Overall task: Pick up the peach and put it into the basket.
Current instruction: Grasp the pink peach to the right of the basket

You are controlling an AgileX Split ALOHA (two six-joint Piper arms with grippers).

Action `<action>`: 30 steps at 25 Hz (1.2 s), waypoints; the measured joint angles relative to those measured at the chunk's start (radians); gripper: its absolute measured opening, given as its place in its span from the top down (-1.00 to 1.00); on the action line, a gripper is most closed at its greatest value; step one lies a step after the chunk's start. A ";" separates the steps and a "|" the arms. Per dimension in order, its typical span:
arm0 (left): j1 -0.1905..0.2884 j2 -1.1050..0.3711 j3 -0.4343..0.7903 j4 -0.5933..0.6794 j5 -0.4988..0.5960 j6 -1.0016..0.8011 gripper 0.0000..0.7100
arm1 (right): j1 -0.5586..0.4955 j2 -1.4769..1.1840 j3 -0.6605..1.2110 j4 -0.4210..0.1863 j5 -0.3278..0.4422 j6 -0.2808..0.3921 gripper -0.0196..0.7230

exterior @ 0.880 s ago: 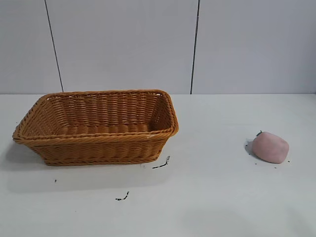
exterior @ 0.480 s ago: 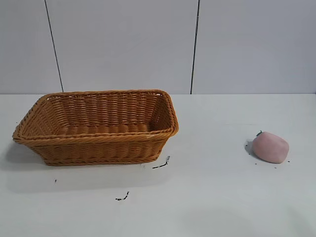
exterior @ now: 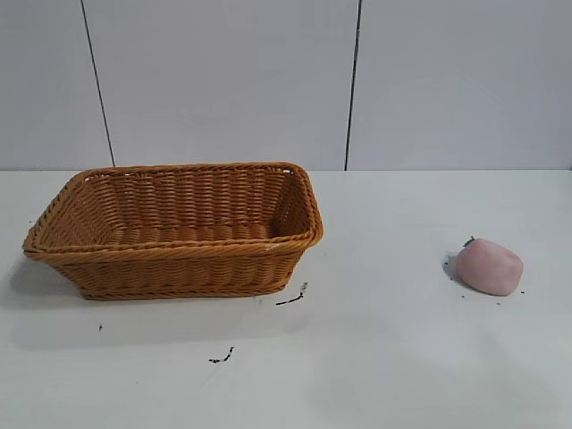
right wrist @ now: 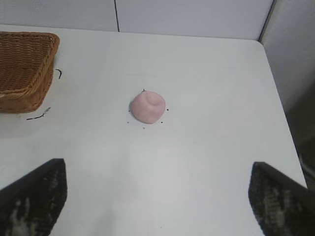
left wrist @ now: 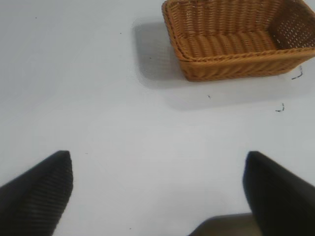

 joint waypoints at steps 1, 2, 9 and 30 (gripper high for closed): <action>0.000 0.000 0.000 0.000 0.000 0.000 -0.95 | 0.000 0.077 -0.026 0.000 0.000 0.006 -0.91; 0.000 0.000 0.000 0.000 0.000 0.000 -0.95 | 0.000 0.143 -0.057 0.000 -0.001 0.012 -0.91; 0.000 0.000 0.000 0.000 0.000 0.000 -0.95 | 0.000 0.590 -0.262 0.011 -0.003 0.015 -0.91; 0.000 0.000 0.000 0.000 0.000 0.000 -0.95 | 0.004 1.221 -0.422 0.017 -0.261 0.002 -0.91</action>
